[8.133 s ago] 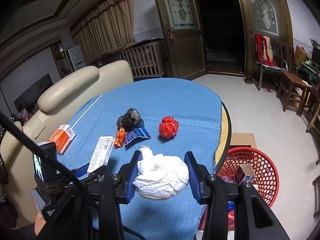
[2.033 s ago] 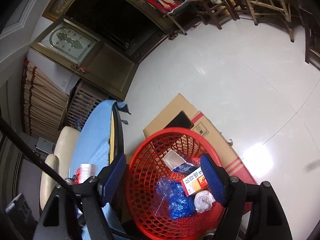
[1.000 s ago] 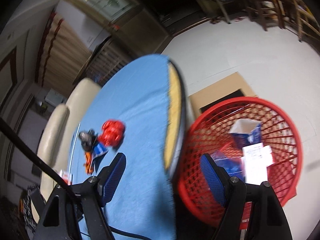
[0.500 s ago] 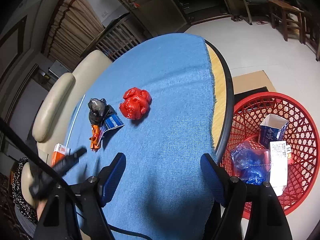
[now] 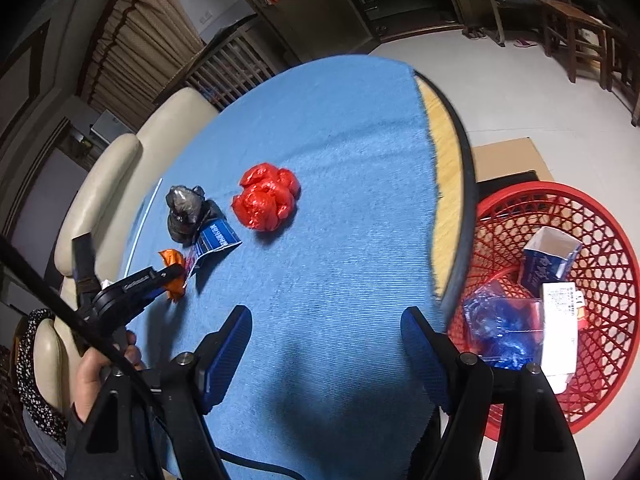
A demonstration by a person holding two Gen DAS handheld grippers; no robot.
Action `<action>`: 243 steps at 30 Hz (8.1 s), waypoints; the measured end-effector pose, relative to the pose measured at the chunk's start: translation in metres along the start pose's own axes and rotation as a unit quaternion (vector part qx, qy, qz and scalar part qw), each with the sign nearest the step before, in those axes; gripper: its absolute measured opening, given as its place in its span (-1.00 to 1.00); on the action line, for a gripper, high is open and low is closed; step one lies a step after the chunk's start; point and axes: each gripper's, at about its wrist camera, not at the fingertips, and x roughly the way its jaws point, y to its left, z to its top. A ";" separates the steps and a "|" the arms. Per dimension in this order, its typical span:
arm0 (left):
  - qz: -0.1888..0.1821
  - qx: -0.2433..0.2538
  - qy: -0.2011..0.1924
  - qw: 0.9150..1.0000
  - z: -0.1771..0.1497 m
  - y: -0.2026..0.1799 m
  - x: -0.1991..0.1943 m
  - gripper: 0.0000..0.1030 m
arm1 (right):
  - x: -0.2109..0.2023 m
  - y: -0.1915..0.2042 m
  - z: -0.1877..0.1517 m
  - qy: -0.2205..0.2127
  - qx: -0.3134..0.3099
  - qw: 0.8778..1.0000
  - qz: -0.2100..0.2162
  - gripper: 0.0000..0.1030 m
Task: Collect trash
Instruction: 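Grasp the orange net bag with the left tool while the right tool grasps the blue foil packet, then lift the orange net bag with the left tool while the right tool lifts the blue packet, then carry the blue packet and orange net bag toward the red basket with both tools, then open the right tool over the basket while the left tool drops the orange net bag, then move both open tools back over the table toward the black and red bags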
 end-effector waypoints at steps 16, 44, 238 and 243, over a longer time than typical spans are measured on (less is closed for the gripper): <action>0.038 -0.011 -0.010 0.999 -0.047 0.077 -0.045 -0.46 | 0.118 0.166 0.045 0.069 -0.251 0.965 0.004 0.67; 0.062 0.010 -0.010 0.998 -0.056 0.072 -0.052 -0.46 | 0.110 0.175 0.030 0.052 -0.264 0.962 0.042 0.33; 0.062 0.087 0.024 0.994 -0.072 -0.018 -0.042 0.52 | 0.023 0.047 0.049 -0.014 -0.098 0.995 -0.013 0.59; 0.064 0.071 0.022 0.995 -0.067 -0.003 -0.043 0.52 | 0.054 0.077 0.075 -0.017 -0.124 0.992 -0.009 0.59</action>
